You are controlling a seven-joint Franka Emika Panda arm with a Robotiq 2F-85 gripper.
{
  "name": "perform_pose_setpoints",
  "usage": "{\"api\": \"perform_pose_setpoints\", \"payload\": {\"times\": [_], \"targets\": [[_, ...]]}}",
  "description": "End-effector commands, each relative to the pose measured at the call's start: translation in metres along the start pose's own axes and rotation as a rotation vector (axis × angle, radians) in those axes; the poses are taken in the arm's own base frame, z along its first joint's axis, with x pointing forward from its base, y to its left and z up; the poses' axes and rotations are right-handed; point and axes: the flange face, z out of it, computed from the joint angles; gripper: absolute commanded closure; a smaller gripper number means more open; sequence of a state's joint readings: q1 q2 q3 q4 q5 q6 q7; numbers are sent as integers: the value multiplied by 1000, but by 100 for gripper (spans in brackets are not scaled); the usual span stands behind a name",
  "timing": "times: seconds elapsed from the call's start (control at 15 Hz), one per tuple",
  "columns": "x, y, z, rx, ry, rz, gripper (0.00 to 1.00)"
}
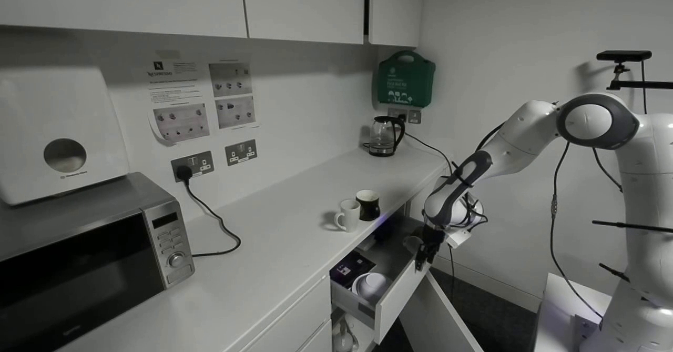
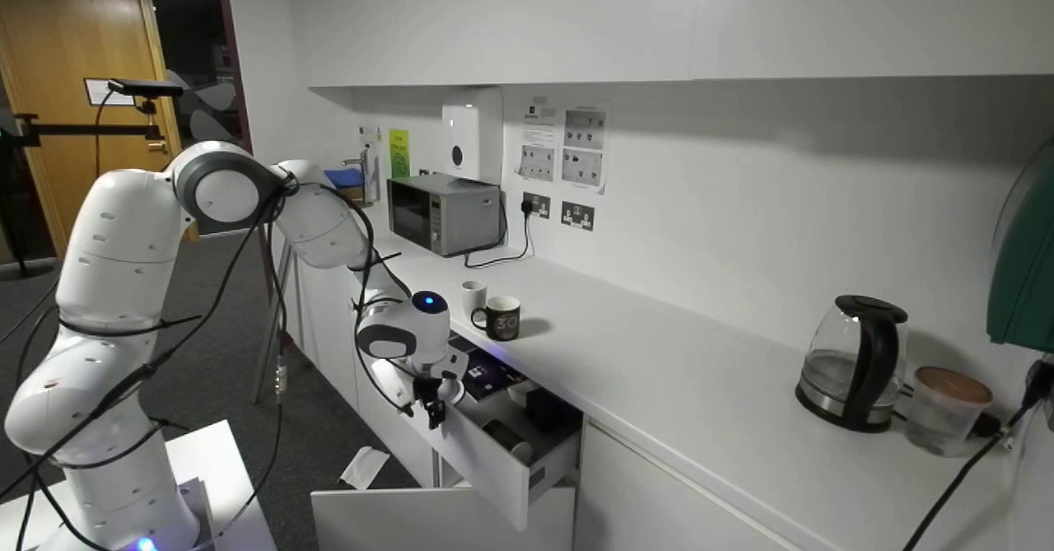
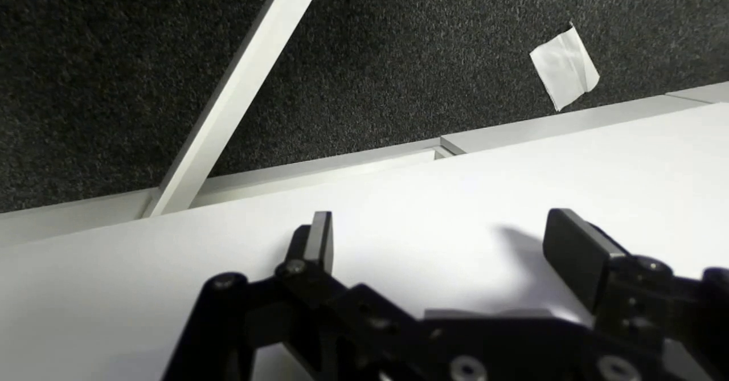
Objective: Remove the white and mug and the black mugs from the drawer, push the drawer closed, close the open bottom cabinet
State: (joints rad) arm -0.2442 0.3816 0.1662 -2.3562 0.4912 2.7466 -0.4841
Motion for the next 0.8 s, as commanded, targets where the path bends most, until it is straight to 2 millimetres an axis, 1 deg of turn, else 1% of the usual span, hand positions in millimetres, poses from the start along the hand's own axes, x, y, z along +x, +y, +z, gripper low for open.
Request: {"api": "perform_pose_setpoints", "payload": {"times": [0.0, 0.13, 0.47, 0.73], "targets": [[19, 2, -7, 14, 82, -27, 0], [27, 0, -12, 18, 107, -35, 0], [61, -10, -28, 19, 173, -73, 0], [90, -17, -31, 39, 210, -90, 0]]}}
